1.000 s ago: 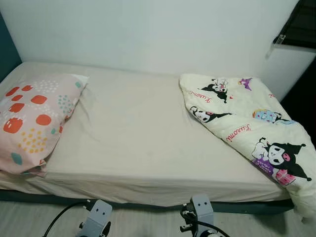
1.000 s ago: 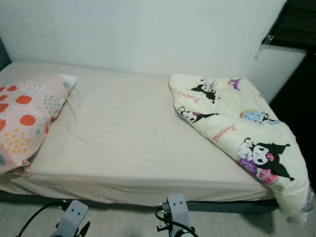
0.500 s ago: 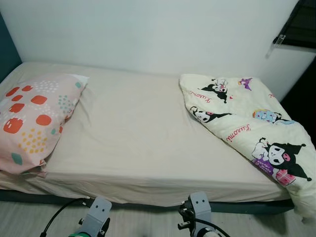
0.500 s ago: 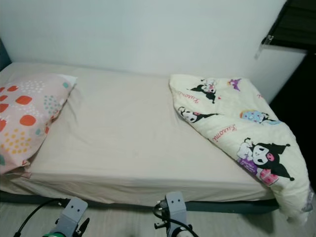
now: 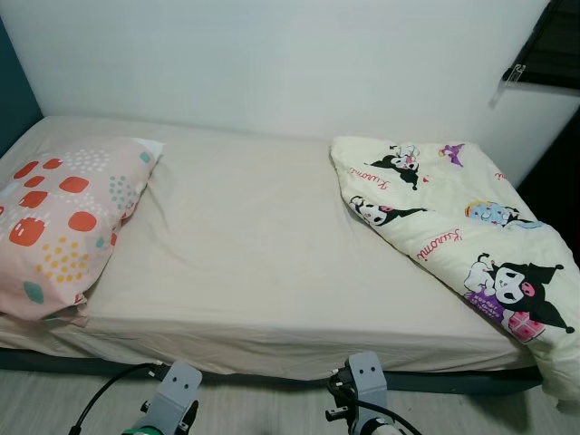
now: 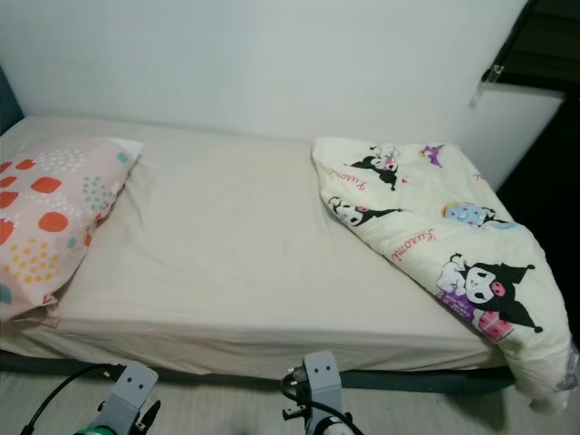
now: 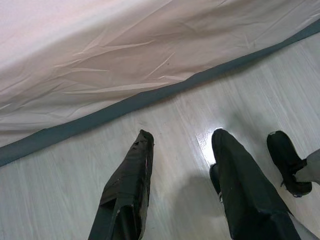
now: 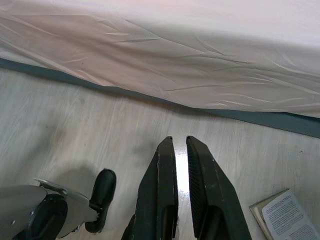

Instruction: Clean up the room

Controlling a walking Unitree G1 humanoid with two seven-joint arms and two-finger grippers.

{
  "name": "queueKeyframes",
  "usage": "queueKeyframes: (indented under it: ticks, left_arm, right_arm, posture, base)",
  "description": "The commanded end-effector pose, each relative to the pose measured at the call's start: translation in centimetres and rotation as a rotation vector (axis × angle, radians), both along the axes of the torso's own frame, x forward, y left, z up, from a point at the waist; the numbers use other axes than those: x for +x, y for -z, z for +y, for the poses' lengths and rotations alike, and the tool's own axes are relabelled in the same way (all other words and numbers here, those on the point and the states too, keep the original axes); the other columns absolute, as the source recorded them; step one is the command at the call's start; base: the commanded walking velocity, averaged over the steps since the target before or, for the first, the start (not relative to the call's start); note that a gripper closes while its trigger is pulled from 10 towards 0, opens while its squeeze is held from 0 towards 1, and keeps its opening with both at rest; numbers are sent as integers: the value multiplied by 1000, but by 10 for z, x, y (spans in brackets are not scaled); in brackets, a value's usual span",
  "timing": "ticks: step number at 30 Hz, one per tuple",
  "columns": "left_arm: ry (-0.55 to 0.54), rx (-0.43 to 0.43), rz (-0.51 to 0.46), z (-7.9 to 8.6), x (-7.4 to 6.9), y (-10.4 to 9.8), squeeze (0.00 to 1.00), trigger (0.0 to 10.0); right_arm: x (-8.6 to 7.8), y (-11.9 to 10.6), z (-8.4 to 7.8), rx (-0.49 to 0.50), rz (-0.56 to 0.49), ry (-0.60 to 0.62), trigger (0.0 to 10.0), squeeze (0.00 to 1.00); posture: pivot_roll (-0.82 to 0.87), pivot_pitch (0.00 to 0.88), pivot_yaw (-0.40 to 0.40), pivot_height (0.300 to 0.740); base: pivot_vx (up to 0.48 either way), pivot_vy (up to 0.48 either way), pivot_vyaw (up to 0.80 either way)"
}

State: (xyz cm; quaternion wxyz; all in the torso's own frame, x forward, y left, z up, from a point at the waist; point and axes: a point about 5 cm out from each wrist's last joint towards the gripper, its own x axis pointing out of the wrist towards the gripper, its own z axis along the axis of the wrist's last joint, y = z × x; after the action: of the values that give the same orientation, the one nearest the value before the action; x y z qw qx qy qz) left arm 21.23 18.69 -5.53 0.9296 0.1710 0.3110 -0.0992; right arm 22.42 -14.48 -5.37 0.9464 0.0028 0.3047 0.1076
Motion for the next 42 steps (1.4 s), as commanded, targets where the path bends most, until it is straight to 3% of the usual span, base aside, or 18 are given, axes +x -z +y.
queueKeyframes:
  ticks: [1,42]
  left_arm:
    - [-3,-10,12,-1,-1,1,0,10000]
    - [11,2,11,0,3,0,0,10000]
  right_arm:
    - [-6,5,-4,-5,32,8,10000,0]
    - [-6,5,-2,-11,33,-10,10000,0]
  posture:
    - [14,1,-4,740]
    - [20,0,-1,740]
  base:
    - [0,0,0]
    - [0,0,0]
